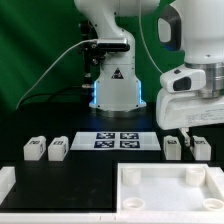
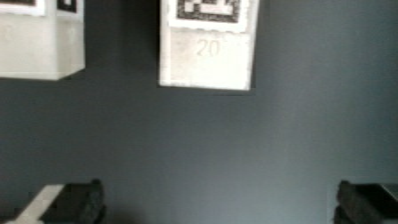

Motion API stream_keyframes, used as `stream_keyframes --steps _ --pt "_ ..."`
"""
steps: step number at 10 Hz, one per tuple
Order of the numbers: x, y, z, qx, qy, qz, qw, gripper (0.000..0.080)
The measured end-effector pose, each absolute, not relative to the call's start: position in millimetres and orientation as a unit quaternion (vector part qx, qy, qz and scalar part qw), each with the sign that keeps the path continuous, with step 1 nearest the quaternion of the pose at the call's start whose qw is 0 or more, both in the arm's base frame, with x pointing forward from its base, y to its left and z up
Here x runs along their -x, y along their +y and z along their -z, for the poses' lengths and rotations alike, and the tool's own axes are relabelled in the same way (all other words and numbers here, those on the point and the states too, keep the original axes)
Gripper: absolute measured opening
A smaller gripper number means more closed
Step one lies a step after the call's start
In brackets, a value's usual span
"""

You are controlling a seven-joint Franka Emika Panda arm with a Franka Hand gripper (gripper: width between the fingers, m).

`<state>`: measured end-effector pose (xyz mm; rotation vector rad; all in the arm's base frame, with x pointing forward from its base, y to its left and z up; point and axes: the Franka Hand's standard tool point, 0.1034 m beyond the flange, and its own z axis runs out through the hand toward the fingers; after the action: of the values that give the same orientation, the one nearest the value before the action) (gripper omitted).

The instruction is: Assemble one leg

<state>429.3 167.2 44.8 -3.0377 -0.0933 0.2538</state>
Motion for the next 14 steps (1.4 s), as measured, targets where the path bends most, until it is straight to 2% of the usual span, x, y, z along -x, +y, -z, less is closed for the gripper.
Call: stream_keyframes --steps 3,5,7,10,14 --pt "-413 173 -50.1 0.968 -0.014 -0.251 0.024 0.0649" --pt "-411 177 -41.8 0.937 -0.011 -0.348 0.016 0.0649" --pt "-406 174 -40.7 0.897 -0.017 -0.441 0.008 0.0649" --pt "-410 176 -34.4 0.897 -0.017 -0.441 0.011 0.0649" --pt "-392 178 -15.5 0.896 -0.017 -0.444 0.007 0.0649"
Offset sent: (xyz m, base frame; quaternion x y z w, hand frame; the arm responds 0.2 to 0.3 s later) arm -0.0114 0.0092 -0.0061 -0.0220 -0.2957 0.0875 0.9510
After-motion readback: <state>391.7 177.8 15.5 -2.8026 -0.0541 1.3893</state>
